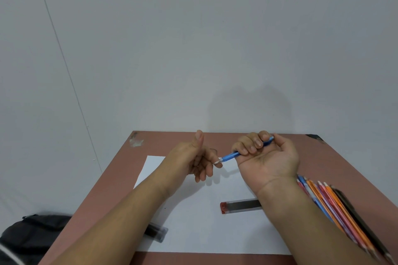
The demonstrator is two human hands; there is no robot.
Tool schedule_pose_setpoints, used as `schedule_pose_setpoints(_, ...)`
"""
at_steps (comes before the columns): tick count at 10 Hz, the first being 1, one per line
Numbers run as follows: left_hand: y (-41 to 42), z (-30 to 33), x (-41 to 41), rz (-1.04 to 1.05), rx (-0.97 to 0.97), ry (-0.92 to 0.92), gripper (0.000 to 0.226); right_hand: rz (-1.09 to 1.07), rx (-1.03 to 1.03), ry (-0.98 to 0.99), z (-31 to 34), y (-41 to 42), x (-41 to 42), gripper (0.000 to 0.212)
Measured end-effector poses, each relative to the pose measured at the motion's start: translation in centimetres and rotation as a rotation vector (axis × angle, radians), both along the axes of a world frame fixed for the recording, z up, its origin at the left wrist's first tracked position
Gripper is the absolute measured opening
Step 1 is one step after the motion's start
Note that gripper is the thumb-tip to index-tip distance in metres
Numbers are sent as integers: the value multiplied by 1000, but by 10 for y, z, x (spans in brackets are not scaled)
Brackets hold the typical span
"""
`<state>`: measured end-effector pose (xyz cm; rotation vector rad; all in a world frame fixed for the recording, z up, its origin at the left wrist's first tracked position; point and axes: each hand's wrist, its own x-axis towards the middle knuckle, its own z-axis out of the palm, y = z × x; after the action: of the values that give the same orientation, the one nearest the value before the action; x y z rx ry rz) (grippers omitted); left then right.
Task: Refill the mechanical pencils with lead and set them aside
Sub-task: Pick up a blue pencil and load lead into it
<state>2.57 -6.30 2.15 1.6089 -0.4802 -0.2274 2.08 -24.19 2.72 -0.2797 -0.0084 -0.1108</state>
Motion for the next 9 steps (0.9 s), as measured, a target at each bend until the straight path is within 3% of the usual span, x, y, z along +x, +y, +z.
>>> schedule_pose_setpoints(4, 0, 0, 2, -7, 14, 13, 85, 7, 11, 0, 0, -1, 0, 32)
schedule_pose_setpoints(7, 7, -3, 3, -30, -37, -36, 41, 0, 19, -1, 0, -3, 1, 33)
schedule_pose_setpoints(9, 12, -5, 7, -43, 5, -31, 34, 5, 23, -1, 1, -3, 0, 32)
